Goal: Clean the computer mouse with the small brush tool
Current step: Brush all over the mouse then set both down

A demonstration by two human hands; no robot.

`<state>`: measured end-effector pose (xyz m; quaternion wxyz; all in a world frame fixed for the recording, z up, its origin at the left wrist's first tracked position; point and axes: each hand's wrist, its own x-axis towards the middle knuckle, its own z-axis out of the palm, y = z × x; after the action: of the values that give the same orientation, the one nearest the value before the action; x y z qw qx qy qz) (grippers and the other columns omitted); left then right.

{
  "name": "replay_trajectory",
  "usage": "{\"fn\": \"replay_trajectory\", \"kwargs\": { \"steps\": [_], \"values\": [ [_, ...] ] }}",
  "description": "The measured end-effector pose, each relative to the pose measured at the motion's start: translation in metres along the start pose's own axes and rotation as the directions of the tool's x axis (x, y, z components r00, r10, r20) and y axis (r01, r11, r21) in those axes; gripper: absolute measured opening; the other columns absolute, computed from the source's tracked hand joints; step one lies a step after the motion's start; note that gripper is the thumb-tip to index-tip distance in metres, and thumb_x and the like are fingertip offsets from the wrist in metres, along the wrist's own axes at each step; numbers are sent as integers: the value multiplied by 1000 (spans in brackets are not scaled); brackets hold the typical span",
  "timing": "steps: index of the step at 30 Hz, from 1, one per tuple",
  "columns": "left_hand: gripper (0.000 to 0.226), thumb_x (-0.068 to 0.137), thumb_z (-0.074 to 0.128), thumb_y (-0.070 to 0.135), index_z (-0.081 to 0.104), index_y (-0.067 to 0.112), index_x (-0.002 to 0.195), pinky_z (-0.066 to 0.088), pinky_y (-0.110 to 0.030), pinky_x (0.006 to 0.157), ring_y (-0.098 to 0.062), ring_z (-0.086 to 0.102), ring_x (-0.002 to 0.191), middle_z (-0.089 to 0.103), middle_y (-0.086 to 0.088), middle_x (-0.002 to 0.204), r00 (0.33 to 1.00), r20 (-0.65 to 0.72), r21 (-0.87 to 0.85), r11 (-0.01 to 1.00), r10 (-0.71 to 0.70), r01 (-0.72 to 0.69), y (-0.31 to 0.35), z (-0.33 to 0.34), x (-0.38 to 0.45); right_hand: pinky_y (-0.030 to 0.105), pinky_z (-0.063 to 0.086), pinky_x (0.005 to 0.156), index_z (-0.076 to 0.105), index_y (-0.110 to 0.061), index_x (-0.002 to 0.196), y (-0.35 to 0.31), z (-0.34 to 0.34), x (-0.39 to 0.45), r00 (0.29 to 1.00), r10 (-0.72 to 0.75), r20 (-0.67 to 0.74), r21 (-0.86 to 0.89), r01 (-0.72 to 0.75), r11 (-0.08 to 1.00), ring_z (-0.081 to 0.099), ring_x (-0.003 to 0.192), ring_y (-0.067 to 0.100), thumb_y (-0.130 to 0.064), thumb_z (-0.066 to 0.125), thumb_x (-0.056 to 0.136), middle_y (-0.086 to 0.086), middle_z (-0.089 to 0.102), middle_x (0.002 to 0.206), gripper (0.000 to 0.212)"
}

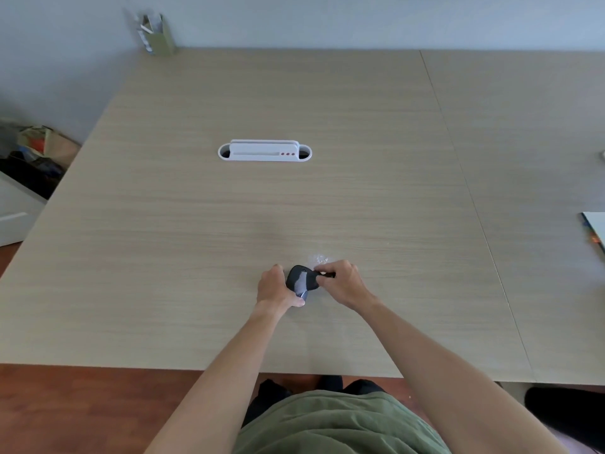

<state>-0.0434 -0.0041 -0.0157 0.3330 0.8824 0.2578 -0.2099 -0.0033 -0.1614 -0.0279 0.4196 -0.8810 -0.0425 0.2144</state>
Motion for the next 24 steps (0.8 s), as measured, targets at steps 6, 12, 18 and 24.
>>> {"fn": "replay_trajectory", "kwargs": {
  "steps": [6, 12, 18, 24],
  "values": [
    [86, 53, 93, 19, 48, 6, 125, 52, -33, 76, -24, 55, 89, 50, -1, 99, 1000, -20, -29, 1000, -1, 0, -5, 2, 0, 39, 45, 59, 61, -2, 78, 6, 3, -3, 984, -8, -180, -158, -21, 987, 52, 68, 29, -3, 48, 84, 10, 56, 76, 14],
    [87, 57, 91, 27, 42, 16, 128, 56, -41, 85, -32, 61, 100, 57, -10, 113, 995, -23, -52, 994, 96, -97, -12, 13, -5, 28, 39, 57, 70, 5, 89, 10, 7, -12, 1000, 21, -20, 44, -20, 999, 43, 60, 13, -4, 55, 80, 19, 59, 65, 20],
    [118, 58, 88, 15, 21, 32, 153, 52, -41, 94, -34, 53, 111, 38, -11, 125, 965, 135, 208, 946, 223, -248, -14, 2, 8, 32, 41, 54, 68, 0, 77, 19, 4, -12, 989, 51, -142, 45, -45, 998, 50, 62, 33, -6, 53, 80, 16, 66, 68, 16],
    [115, 57, 89, 12, 28, 29, 152, 49, -42, 101, -29, 49, 121, 45, -11, 126, 948, 210, 228, 931, 240, -286, -12, -4, 16, 37, 43, 57, 63, -3, 68, 19, 11, -15, 999, 17, -45, -1, -17, 1000, 46, 59, 29, 2, 52, 79, 8, 61, 63, 16]
  ]
}}
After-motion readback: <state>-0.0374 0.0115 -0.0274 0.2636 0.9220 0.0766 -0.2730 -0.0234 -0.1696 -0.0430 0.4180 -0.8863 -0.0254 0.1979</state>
